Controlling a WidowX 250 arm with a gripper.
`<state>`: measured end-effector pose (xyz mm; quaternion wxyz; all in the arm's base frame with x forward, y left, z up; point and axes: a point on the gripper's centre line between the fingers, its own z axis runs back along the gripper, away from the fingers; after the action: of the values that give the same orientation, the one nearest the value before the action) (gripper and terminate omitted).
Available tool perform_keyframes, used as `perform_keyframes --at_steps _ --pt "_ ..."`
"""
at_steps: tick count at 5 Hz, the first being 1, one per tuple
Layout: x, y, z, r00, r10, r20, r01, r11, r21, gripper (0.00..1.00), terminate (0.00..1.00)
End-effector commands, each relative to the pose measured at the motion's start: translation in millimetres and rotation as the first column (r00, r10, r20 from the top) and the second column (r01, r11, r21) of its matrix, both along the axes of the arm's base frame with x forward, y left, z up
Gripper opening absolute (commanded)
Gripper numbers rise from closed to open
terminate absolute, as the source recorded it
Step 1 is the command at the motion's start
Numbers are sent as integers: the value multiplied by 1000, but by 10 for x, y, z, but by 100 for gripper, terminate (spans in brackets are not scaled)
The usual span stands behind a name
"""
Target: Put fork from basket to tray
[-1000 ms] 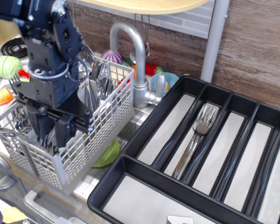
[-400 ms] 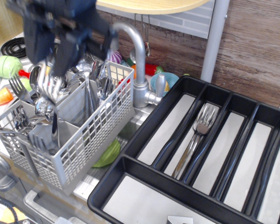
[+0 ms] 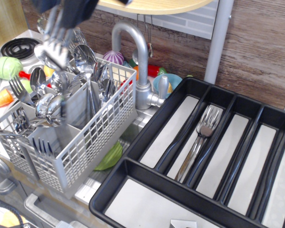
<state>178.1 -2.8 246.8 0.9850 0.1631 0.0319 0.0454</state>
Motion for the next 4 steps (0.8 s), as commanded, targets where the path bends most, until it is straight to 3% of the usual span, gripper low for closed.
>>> perform_keyframes --at_steps 1,2,4 --pt "179 -193 -69 997 -1 74 11 990 -139 0 0" --pt "370 -301 -235 995 -1 100 27 966 -259 0 0" --pt "635 -423 -464 993 8 122 41 920 -390 0 0"
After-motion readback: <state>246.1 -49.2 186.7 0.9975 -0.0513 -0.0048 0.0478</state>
